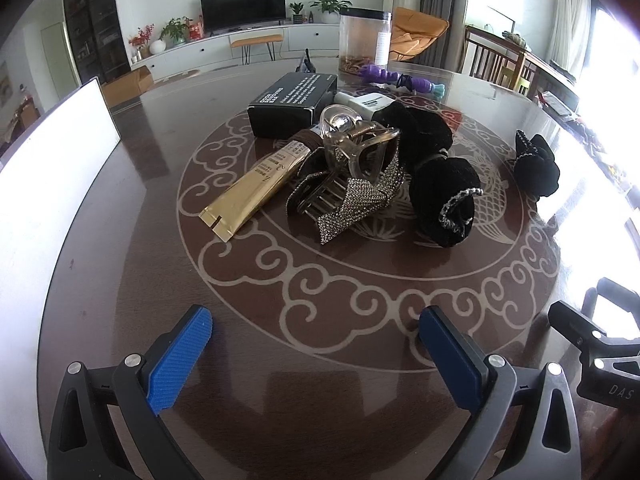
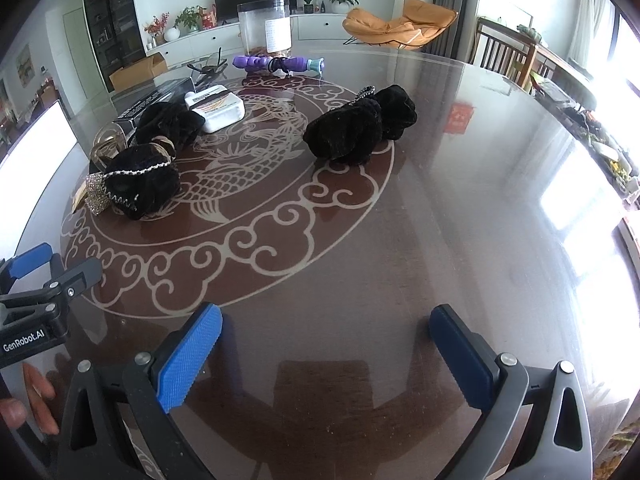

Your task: Organize objects

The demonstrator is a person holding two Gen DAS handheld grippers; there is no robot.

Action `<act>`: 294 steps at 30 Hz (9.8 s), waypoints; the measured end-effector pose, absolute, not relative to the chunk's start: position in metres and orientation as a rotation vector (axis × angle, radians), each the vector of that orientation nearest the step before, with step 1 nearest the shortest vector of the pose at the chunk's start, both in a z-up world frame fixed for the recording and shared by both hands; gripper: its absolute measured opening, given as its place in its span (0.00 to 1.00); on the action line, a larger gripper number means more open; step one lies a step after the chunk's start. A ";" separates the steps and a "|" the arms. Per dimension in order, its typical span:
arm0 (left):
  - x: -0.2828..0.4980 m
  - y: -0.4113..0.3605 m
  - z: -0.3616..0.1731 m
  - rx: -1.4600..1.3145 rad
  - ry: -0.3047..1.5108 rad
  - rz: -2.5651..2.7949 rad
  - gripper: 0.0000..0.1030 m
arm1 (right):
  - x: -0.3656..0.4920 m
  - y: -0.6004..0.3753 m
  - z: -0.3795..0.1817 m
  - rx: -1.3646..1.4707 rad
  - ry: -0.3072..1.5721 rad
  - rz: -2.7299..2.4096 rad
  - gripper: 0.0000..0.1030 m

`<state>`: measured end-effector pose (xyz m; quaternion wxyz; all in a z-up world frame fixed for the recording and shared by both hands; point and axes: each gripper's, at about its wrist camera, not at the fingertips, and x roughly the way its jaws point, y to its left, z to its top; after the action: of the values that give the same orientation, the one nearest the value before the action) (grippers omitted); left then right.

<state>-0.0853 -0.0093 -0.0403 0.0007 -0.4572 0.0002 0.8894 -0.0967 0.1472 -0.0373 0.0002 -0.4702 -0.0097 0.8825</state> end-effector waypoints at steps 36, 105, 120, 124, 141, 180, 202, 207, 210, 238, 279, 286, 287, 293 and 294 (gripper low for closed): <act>-0.086 -0.009 -0.040 -1.436 -0.002 2.795 1.00 | -0.162 0.143 -0.034 -1.454 -0.084 2.854 1.00; -0.086 -0.008 -0.044 -1.439 -0.007 2.802 1.00 | -0.165 0.144 -0.034 -1.455 -0.079 2.849 1.00; -0.086 -0.008 -0.044 -1.439 -0.007 2.802 1.00 | -0.165 0.144 -0.033 -1.455 -0.079 2.849 1.00; -0.086 -0.008 -0.044 -1.439 -0.007 2.802 1.00 | -0.165 0.144 -0.034 -1.456 -0.079 2.849 1.00; -0.086 -0.008 -0.044 -1.439 -0.007 2.802 1.00 | -0.165 0.144 -0.033 -1.456 -0.079 2.849 1.00; -0.086 -0.007 -0.044 -1.440 -0.007 2.802 1.00 | -0.166 0.144 -0.034 -1.457 -0.079 2.849 1.00; -0.087 -0.007 -0.044 -1.440 -0.007 2.803 1.00 | -0.167 0.144 -0.034 -1.457 -0.080 2.849 1.00; -0.087 -0.007 -0.044 -1.440 -0.007 2.802 1.00 | -0.168 0.143 -0.034 -1.457 -0.080 2.849 1.00; -0.087 -0.007 -0.045 -1.440 -0.007 2.802 1.00 | -0.167 0.144 -0.034 -1.457 -0.080 2.849 1.00; -0.041 -0.047 -0.037 -1.629 -0.116 2.690 1.00 | -0.167 0.144 -0.035 -1.457 -0.080 2.849 1.00; -0.168 0.009 -0.015 -1.544 -0.066 2.305 0.58 | -0.079 0.192 0.019 -1.613 0.191 2.948 0.33; -0.186 0.019 -0.022 -1.581 -0.319 2.244 0.58 | -0.065 0.191 0.021 -1.595 0.247 2.966 0.33; -0.188 0.028 -0.023 -1.605 -0.263 2.240 0.58 | -0.064 0.191 0.021 -1.595 0.249 2.967 0.33; -0.192 0.032 -0.011 -1.593 -0.210 2.304 0.58 | -0.057 0.193 0.027 -1.582 0.248 2.978 0.33; -0.192 0.026 -0.009 -1.585 -0.259 2.311 0.58 | -0.054 0.194 0.029 -1.579 0.248 2.981 0.33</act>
<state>-0.1923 0.0264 -0.0092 0.1629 -0.5556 -0.0907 0.8103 -0.0545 0.1945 0.0287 -0.1201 -0.4635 0.0727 0.8749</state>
